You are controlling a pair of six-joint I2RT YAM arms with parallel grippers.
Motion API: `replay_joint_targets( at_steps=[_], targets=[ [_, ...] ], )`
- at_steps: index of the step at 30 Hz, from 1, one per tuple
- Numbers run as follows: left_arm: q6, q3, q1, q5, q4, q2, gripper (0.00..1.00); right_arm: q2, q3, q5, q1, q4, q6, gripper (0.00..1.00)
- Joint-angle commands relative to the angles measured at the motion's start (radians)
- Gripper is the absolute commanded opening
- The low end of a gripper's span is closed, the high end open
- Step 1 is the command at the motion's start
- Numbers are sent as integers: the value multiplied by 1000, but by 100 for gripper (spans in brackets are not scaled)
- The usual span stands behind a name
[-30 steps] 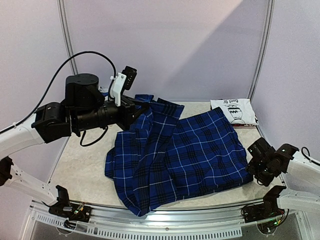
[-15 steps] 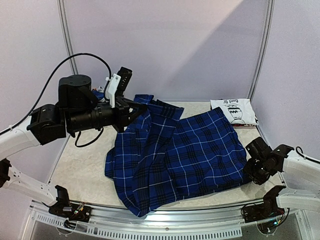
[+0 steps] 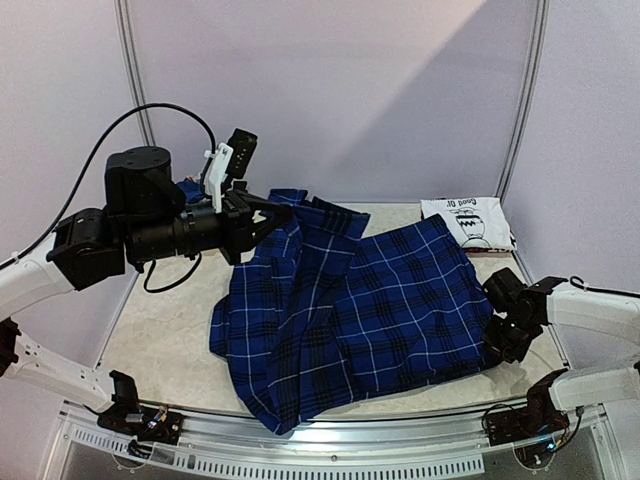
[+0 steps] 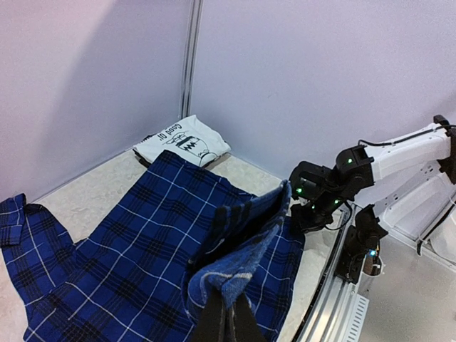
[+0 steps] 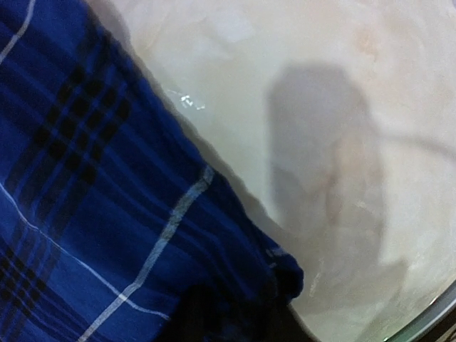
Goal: Fold and stack the mixed laundry pile
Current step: Fold the flattened shirt at the center of the board.
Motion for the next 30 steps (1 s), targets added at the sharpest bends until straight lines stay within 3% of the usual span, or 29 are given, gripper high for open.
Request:
replay_joint_targets(
  at_steps=[1, 3, 12, 17, 22, 26, 30],
  targets=[
    [5, -12, 17, -3, 15, -13, 0, 22, 32, -51, -7, 10, -58, 10],
    [7, -7, 17, -6, 9, -10, 0, 6, 37, -42, -7, -11, -64, 0],
    [-18, 65, 17, 46, -41, 18, 0, -163, 108, 120, -7, -201, -49, 0],
    [-23, 106, 17, 121, -47, 40, 0, -237, 94, 143, -8, -216, -28, 0],
    [8, 217, 17, 173, -84, 100, 0, -225, 140, 215, -7, -215, -28, 0],
    [79, 298, 32, 51, -163, 162, 0, -179, 185, 222, -8, -153, -62, 0],
    [114, 359, 81, 29, -210, 204, 0, -101, 247, 231, -7, -104, -80, 0]
  ],
)
